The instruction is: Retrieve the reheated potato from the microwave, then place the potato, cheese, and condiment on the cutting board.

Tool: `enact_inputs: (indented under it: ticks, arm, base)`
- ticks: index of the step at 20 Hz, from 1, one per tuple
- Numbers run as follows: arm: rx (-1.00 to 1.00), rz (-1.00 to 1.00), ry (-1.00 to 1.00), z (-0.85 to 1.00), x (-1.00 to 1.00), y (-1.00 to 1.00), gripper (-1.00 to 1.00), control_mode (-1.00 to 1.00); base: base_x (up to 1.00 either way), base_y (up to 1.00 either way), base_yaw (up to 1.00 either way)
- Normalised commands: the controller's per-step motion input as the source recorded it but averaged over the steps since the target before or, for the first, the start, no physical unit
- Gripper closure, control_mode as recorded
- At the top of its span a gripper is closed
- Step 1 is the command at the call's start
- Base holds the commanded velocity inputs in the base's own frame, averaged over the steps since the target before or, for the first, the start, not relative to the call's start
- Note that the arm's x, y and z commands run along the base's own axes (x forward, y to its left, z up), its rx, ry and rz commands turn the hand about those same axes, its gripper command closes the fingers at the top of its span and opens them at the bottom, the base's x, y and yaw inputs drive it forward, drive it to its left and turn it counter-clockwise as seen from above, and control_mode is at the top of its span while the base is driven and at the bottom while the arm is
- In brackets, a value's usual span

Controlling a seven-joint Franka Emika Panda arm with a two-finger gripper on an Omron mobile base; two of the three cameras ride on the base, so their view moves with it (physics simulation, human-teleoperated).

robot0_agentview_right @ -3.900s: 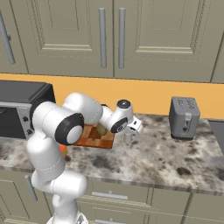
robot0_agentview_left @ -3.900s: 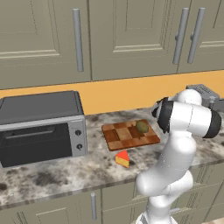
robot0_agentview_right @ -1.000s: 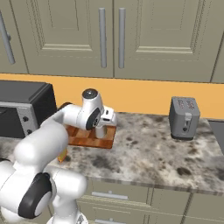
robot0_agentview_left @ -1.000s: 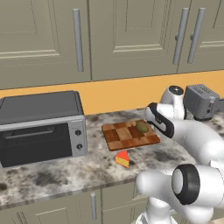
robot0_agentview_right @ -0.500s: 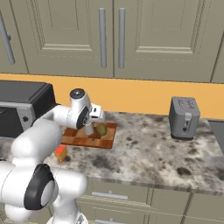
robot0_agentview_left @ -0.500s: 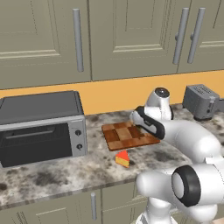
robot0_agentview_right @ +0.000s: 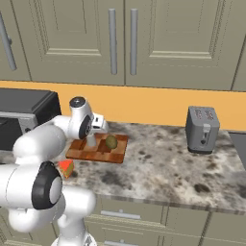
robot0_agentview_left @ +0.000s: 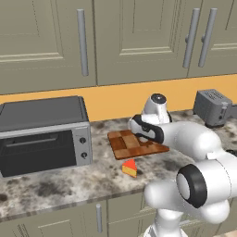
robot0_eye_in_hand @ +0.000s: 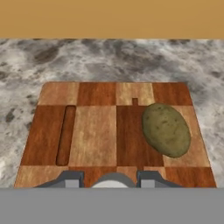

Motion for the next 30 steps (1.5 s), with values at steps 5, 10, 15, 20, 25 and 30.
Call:
enact_inputs:
  ticks: [5, 10, 15, 20, 25, 30]
  arm:
    - [0.01, 0.0, 0.04, -0.23, 0.03, -0.03, 1.0, -1.0]
    - [0.04, 0.0, 0.0, -0.18, 0.0, 0.0, 1.0, -1.0]
    - [0.01, 0.0, 0.0, -0.2, 0.0, 0.0, 1.0, -1.0]
    - [0.0, 0.01, 0.0, -0.23, 0.0, 0.0, 1.0, -1.0]
    - [0.0, 0.01, 0.0, -0.11, 0.02, -0.05, 1.0, -1.0]
    - [0.0, 0.0, -0.03, -0.04, 0.01, -0.07, 1.0, -1.0]
  base:
    - [0.0, 0.0, 0.0]
    - [0.0, 0.0, 0.0]
    - [0.0, 0.0, 0.0]
    - [0.0, 0.0, 0.0]
    - [0.0, 0.0, 0.0]
    - [0.0, 0.0, 0.0]
